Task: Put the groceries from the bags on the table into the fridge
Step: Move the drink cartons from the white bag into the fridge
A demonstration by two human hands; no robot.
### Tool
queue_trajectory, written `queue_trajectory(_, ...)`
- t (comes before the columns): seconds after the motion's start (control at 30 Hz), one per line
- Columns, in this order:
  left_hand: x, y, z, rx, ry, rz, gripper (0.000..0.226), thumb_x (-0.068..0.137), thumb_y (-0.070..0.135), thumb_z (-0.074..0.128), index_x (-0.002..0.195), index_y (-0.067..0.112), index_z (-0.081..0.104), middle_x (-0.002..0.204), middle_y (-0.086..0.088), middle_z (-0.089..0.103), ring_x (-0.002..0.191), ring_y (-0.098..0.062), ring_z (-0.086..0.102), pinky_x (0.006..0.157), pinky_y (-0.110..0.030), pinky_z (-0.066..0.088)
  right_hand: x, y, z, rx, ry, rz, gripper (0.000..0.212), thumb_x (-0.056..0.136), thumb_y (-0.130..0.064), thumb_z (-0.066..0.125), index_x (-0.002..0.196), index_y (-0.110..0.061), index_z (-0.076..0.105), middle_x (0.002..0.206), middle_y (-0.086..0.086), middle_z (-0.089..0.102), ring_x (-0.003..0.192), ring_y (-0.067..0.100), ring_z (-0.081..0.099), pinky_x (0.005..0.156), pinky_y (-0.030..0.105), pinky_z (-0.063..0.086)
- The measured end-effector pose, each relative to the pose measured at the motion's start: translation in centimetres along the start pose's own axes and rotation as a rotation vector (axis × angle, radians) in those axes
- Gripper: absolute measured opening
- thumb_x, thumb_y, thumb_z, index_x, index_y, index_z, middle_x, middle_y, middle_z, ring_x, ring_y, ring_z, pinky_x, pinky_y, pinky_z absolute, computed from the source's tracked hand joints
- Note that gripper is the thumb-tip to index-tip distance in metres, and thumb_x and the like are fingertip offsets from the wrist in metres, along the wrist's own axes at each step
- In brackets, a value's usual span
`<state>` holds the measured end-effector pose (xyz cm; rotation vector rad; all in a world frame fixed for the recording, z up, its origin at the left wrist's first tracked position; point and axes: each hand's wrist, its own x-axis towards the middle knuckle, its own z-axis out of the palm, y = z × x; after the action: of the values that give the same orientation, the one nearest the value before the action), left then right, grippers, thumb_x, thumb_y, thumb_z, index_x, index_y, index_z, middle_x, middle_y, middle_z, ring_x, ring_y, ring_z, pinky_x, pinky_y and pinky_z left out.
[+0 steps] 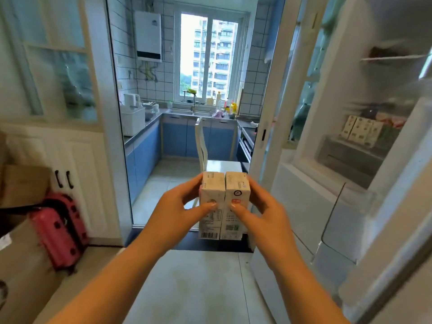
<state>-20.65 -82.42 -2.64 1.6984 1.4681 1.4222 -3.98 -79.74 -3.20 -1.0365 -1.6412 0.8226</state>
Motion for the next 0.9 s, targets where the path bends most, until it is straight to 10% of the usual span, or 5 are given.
queue_trajectory(0.3, 18.2, -6.3, 3.8, -0.092, -0.181, 0.101, 0.052, 0.079, 0.024, 0.068, 0.118, 0.048, 0.042, 0.105, 0.036, 0.05, 0.088, 0.023, 0.049, 0.071, 0.0, 0.041, 14.5, 6.3, 1.5, -0.078, 0.247, 0.064, 0.053, 0.087, -0.033, 0.057, 0.136, -0.042, 0.039, 0.133, -0.018, 0.05, 0.111, -0.004, 0.042, 0.095, 0.033, 0.045)
queue_trajectory(0.53, 32.4, -8.2, 10.1, -0.148, -0.407, 0.194, 0.054, 0.083, 0.024, 0.066, 0.132, 0.037, 0.046, 0.113, 0.024, 0.057, 0.106, 0.0, 0.054, 0.083, -0.023, 0.051, 24.2, 9.0, -1.5, -0.052, 0.496, 0.129, 0.052, 0.088, -0.017, 0.06, 0.129, -0.043, 0.041, 0.117, -0.023, 0.053, 0.098, -0.009, 0.051, 0.072, 0.014, 0.047)
queue_trajectory(0.67, 37.7, -7.4, 16.1, -0.243, -0.566, 0.269, 0.047, 0.083, 0.018, 0.066, 0.121, 0.04, 0.049, 0.097, 0.034, 0.055, 0.084, 0.022, 0.054, 0.061, -0.002, 0.045, 27.2, 11.1, -5.6, -0.081, 0.653, 0.124, 0.053, 0.087, -0.012, 0.061, 0.128, -0.041, 0.044, 0.115, -0.022, 0.056, 0.095, -0.015, 0.053, 0.065, 0.006, 0.049)
queue_trajectory(0.9, 45.2, -4.2, 29.1, -0.402, -0.731, 0.391, 0.049, 0.084, 0.019, 0.066, 0.128, 0.034, 0.051, 0.112, 0.022, 0.062, 0.104, 0.008, 0.056, 0.077, -0.01, 0.051, 32.7, 15.5, -15.4, -0.146, 0.862, 0.071, 0.055, 0.087, -0.01, 0.061, 0.134, -0.034, 0.046, 0.118, -0.02, 0.061, 0.103, -0.009, 0.057, 0.073, 0.015, 0.054)
